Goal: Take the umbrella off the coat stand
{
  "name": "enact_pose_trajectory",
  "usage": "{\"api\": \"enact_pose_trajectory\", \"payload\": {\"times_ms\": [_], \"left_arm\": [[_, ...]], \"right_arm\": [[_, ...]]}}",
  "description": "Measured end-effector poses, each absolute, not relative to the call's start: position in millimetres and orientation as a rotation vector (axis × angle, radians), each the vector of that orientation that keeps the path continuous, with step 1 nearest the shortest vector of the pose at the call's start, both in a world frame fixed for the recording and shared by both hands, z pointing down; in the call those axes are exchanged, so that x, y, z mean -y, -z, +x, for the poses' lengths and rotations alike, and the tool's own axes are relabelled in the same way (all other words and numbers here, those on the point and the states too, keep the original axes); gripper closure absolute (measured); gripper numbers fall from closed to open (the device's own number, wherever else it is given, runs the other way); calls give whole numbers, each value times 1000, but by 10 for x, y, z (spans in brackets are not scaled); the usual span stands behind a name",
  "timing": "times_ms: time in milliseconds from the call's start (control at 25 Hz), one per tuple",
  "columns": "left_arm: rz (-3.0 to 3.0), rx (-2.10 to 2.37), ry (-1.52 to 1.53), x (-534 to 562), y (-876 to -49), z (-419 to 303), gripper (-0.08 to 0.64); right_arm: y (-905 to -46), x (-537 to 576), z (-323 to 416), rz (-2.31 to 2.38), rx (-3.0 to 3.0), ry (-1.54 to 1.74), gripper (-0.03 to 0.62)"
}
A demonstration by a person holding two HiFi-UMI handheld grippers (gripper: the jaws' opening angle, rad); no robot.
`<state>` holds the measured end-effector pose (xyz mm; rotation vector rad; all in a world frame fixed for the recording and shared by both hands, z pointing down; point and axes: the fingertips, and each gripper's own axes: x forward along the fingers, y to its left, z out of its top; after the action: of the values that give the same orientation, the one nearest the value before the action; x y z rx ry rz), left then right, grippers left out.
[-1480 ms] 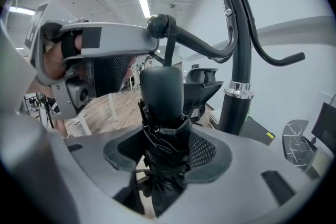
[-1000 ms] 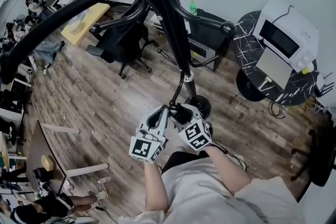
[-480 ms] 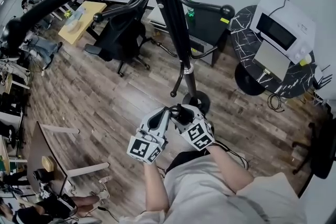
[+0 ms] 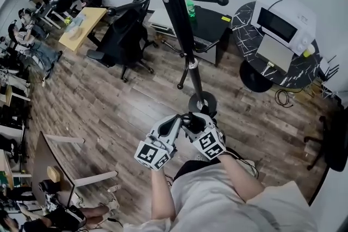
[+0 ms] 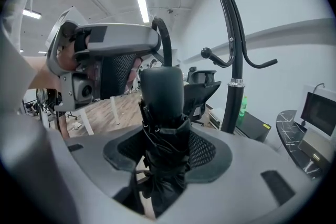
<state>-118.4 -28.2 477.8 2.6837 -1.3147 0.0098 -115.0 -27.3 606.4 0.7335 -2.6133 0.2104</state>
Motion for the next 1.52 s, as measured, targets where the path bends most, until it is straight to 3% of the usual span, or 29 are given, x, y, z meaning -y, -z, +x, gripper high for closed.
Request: {"api": "enact_pose_trajectory", "payload": {"times_ms": [1520], "left_arm": [[2658,1187,-1,-469,-5174,-1209,538]], "right_arm": [[-6232,-466,-1105,837,2552,-253,364]]}}
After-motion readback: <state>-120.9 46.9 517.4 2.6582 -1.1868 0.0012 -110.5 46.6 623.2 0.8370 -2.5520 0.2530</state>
